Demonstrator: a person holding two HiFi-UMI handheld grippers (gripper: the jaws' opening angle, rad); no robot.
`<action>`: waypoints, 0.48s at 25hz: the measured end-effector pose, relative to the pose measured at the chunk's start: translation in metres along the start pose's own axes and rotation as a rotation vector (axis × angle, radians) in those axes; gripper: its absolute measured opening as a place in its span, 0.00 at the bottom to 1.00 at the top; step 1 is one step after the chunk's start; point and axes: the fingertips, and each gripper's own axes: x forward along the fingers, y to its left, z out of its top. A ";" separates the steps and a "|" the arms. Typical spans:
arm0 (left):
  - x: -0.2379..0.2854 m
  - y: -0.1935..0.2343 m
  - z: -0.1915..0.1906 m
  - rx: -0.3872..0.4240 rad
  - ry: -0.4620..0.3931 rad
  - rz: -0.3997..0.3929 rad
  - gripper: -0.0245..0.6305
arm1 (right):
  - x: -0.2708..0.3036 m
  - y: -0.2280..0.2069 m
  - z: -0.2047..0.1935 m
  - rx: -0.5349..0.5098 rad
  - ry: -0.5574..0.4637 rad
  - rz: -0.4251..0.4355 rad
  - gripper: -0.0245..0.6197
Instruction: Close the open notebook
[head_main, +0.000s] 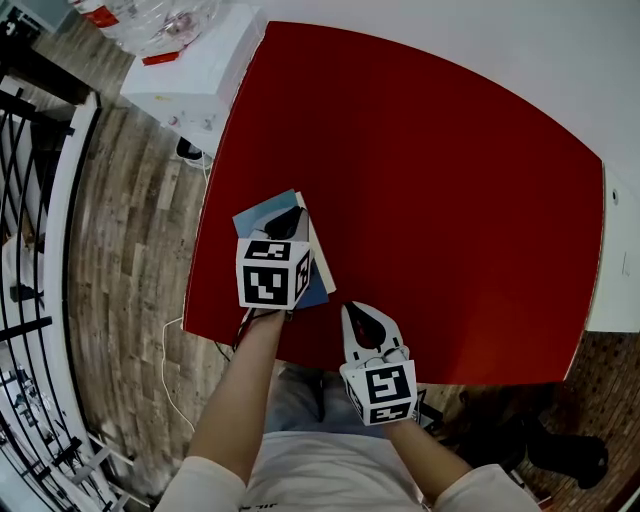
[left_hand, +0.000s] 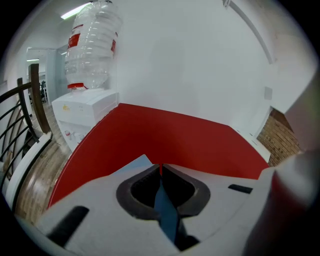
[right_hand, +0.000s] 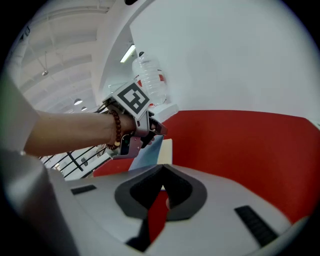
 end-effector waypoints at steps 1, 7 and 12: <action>0.004 -0.001 -0.002 0.000 0.010 0.000 0.07 | -0.001 -0.002 -0.001 0.006 0.000 -0.003 0.05; 0.030 0.000 -0.017 0.050 0.092 0.005 0.07 | -0.003 -0.017 -0.006 0.043 -0.003 -0.028 0.05; 0.045 -0.001 -0.026 0.112 0.162 0.007 0.07 | -0.005 -0.031 -0.013 0.070 0.005 -0.051 0.05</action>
